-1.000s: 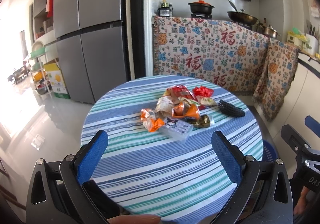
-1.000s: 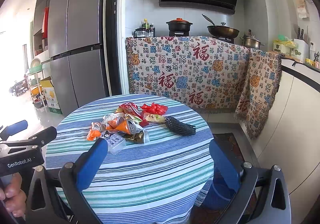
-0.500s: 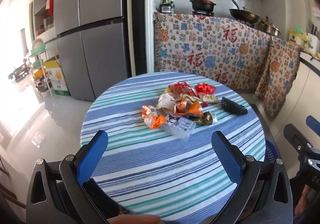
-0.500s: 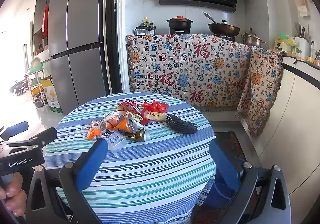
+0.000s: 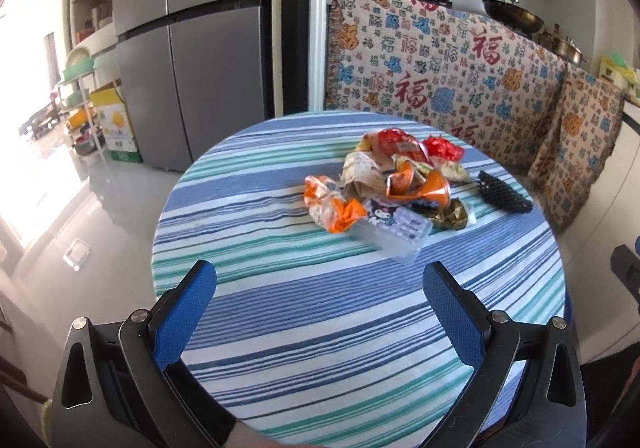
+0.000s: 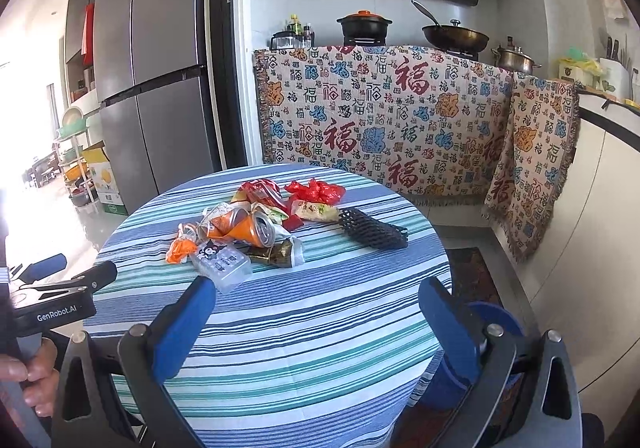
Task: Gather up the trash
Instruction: 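Grasp the orange-and-white snack bag with the left gripper while the right gripper grasps the black foam net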
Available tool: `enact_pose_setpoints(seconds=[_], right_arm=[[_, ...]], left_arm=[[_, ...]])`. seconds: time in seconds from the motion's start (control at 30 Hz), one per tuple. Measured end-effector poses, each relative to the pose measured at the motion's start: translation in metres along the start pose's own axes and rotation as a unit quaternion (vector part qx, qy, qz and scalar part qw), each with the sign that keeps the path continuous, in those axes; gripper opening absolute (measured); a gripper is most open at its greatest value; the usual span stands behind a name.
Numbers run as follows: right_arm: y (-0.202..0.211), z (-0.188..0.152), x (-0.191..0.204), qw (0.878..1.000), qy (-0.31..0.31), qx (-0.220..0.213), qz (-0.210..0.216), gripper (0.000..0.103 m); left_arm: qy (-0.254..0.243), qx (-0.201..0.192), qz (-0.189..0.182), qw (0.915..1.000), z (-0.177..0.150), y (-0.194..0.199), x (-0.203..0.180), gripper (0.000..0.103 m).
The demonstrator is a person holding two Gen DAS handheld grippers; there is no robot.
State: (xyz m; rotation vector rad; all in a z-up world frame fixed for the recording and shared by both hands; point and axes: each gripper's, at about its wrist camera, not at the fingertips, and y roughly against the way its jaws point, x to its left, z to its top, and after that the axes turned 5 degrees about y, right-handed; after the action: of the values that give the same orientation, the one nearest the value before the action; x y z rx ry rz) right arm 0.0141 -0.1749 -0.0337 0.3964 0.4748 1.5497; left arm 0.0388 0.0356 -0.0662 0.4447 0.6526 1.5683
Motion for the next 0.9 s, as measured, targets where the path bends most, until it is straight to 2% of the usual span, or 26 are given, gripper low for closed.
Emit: enact_pose_setpoints(seconds=[0.13, 0.33, 0.47, 0.63, 0.77, 0.9], right_arm=[[-0.023, -0.008, -0.008, 1.0, -0.004, 0.016, -0.003, 0.103], [-0.073, -0.017, -0.034, 0.998, -0.008, 0.059, -0.003, 0.103], [-0.118, -0.021, -0.055, 0.994, -0.009, 0.111, -0.012, 0.103], [-0.171, -0.027, -0.069, 0.985, -0.012, 0.174, -0.004, 0.103], [-0.199, -0.031, -0.069, 0.98, 0.0, 0.2, -0.004, 0.103], [-0.212, -0.032, -0.07, 0.978, 0.008, 0.21, -0.002, 0.103]], left_arm=[[-0.005, 0.031, 0.0, 0.9995, -0.006, -0.035, 0.004, 0.103], [0.007, 0.099, -0.031, 0.9946, -0.005, -0.084, 0.007, 0.103], [-0.009, 0.113, -0.02, 0.9933, 0.001, -0.117, 0.007, 0.103], [-0.027, 0.134, -0.022, 0.9903, 0.005, -0.148, 0.012, 0.103], [-0.034, 0.143, -0.025, 0.9888, 0.01, -0.164, 0.01, 0.103], [-0.046, 0.144, -0.013, 0.9884, 0.012, -0.178, 0.007, 0.103]])
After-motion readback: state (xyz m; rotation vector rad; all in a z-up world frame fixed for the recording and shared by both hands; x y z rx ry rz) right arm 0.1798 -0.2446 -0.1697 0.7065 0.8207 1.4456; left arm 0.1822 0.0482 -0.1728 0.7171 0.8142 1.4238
